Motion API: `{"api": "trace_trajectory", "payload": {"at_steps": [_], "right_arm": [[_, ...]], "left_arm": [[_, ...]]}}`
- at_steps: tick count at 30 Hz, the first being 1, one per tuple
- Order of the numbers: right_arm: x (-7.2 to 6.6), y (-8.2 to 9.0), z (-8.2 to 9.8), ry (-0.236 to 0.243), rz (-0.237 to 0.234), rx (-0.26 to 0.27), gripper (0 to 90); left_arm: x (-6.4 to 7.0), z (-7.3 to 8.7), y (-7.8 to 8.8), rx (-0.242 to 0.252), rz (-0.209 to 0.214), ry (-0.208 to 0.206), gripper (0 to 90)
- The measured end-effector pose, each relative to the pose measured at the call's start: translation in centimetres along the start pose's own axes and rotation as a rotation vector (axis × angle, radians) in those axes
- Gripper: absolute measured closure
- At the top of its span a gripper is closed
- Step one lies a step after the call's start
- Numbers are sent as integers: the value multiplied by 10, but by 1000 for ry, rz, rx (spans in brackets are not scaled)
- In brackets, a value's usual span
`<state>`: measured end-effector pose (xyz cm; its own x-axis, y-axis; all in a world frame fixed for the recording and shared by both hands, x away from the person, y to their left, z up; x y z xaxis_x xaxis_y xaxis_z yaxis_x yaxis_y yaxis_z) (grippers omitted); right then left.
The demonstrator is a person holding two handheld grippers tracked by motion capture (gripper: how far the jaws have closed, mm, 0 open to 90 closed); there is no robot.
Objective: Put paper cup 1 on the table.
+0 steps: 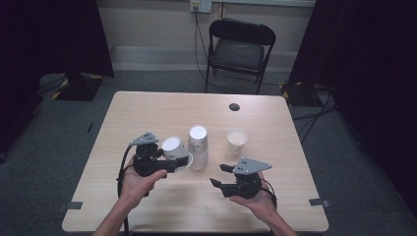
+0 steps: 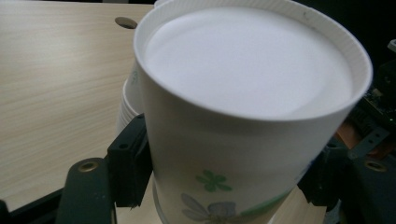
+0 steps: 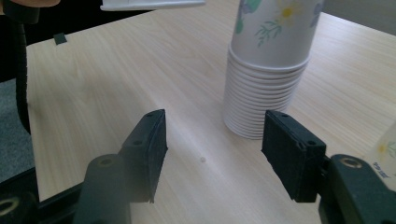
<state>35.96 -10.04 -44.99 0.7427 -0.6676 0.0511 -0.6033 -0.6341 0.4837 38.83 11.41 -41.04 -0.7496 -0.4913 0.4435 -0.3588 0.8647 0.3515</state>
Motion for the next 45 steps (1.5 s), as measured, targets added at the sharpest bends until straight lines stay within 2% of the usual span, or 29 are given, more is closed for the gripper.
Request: {"api": "trace_trajectory", "payload": {"at_steps": [2, 7, 9, 13, 18, 29, 37, 39, 41, 45], "right_arm": [[-2, -1, 0, 10, -6, -4, 424], [-9, -3, -5, 37, -25, 16, 465], [-11, -4, -7, 48, -28, 21, 470], [-15, -7, -10, 67, -31, 38, 496], [-18, -10, -11, 102, -22, 55, 528], [-19, -9, -22, 117, -3, 131, 572], [-19, -10, -28, 103, 12, 195, 612], [-19, -11, -29, 105, 7, 197, 636], [-20, -12, -29, 106, -2, 202, 647], [-20, -12, -30, 102, 2, 220, 650]], "left_arm": [[0, 2, -1, -5, 7, 8, 316], [3, 7, -5, 2, 53, 57, 321], [4, 7, -6, 21, 89, 84, 322], [1, 12, -11, 27, 153, 154, 326], [1, 14, -15, 39, 205, 218, 326], [13, 15, -23, 46, 277, 269, 323], [20, 15, -27, 46, 301, 275, 319], [23, 15, -27, 36, 304, 262, 319], [25, 14, -28, 39, 303, 267, 316], [27, 14, -29, 43, 328, 276, 316]]}}
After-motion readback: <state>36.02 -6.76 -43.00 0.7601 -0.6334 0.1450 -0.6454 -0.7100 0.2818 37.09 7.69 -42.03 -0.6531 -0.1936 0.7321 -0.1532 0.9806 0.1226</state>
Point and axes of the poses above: each handheld gripper's, and its own axes: y roughly backward along the jaws, z roughly out of its underside, x roughly to its right, the point moved 6 cm from there along -y, roughly forward along the jaws, and after that the axes turned 9 degrees about z, right-handed, at the moved point
